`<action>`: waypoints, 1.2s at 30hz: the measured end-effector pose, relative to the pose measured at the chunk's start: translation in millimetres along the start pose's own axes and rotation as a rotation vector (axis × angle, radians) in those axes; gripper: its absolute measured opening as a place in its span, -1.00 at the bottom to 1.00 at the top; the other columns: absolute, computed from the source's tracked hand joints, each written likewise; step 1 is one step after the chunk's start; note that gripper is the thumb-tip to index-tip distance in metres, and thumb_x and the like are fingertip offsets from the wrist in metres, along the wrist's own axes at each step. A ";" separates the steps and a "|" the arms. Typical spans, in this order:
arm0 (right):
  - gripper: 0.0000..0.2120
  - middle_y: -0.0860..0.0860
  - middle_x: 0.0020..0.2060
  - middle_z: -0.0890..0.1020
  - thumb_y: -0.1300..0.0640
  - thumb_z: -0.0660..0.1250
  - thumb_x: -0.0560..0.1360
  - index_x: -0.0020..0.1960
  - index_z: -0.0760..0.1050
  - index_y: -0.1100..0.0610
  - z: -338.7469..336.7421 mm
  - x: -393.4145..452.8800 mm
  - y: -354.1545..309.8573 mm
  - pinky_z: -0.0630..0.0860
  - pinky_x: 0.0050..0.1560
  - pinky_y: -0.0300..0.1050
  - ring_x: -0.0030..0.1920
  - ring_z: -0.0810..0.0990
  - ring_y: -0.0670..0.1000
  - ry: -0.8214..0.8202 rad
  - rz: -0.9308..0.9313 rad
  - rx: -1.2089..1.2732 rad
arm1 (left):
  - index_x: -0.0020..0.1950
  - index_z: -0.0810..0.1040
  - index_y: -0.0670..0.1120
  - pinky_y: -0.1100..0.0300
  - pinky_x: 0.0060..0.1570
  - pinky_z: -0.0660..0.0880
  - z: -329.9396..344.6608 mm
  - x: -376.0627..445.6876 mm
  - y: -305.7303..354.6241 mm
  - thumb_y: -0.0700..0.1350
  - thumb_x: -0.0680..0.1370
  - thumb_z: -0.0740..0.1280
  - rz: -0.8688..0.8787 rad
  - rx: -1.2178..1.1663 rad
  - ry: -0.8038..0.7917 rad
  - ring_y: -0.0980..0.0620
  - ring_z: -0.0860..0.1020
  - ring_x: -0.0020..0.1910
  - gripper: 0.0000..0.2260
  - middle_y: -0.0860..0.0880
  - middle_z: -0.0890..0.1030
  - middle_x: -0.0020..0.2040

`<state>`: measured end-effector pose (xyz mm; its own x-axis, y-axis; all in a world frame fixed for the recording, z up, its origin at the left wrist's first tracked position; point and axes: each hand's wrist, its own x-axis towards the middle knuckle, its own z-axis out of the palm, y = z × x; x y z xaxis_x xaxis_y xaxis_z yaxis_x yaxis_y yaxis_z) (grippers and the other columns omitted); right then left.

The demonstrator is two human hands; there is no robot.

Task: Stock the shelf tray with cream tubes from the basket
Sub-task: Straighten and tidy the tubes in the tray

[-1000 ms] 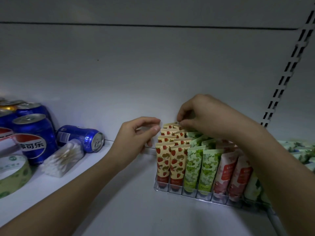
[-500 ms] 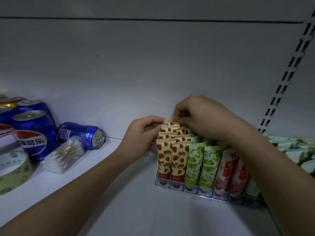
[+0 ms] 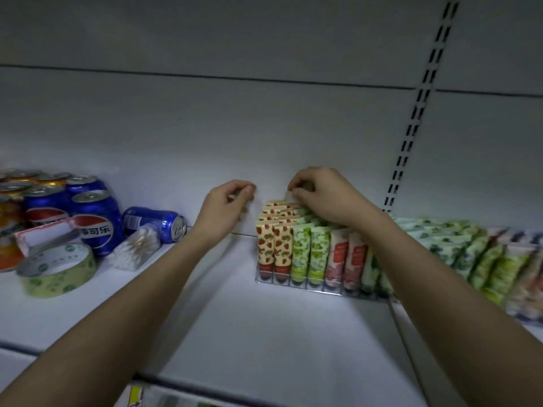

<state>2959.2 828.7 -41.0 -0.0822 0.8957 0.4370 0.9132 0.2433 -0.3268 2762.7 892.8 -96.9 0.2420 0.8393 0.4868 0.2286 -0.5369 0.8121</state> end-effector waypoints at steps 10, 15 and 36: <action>-0.70 -0.04 0.07 0.63 -0.12 0.15 0.61 0.16 0.56 -0.01 -45.4 -70.7 5.0 0.51 0.03 -0.03 0.01 0.57 0.01 0.075 0.129 0.041 | 0.03 0.62 0.05 0.32 -0.15 0.43 30.7 -62.5 87.9 0.01 0.61 0.22 0.186 0.193 0.010 0.24 0.54 -0.09 -0.82 0.15 0.63 -0.05; -0.67 0.01 0.12 0.63 -0.11 0.15 0.61 0.20 0.55 0.03 -66.4 -118.9 10.4 0.51 0.08 -0.01 0.05 0.57 0.04 0.069 0.186 -0.057 | 0.09 0.62 0.00 0.14 0.01 0.50 66.6 -104.2 115.5 0.01 0.60 0.24 0.207 0.246 -0.104 0.11 0.56 -0.04 -0.80 0.09 0.65 0.01; -0.85 -0.03 0.06 0.62 0.11 0.35 0.54 0.10 0.61 0.04 -149.2 -202.0 116.1 0.39 -0.07 -0.19 -0.07 0.50 -0.06 0.065 0.220 -0.357 | 0.15 0.63 0.03 0.07 0.12 0.45 186.4 -87.8 172.0 0.09 0.53 0.36 0.457 0.583 -0.279 0.04 0.48 0.11 -0.75 0.06 0.63 0.07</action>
<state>3141.3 620.5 -42.2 0.1453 0.8838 0.4446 0.9880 -0.1060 -0.1123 2956.6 710.8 -60.0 0.6409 0.5137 0.5704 0.4879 -0.8463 0.2139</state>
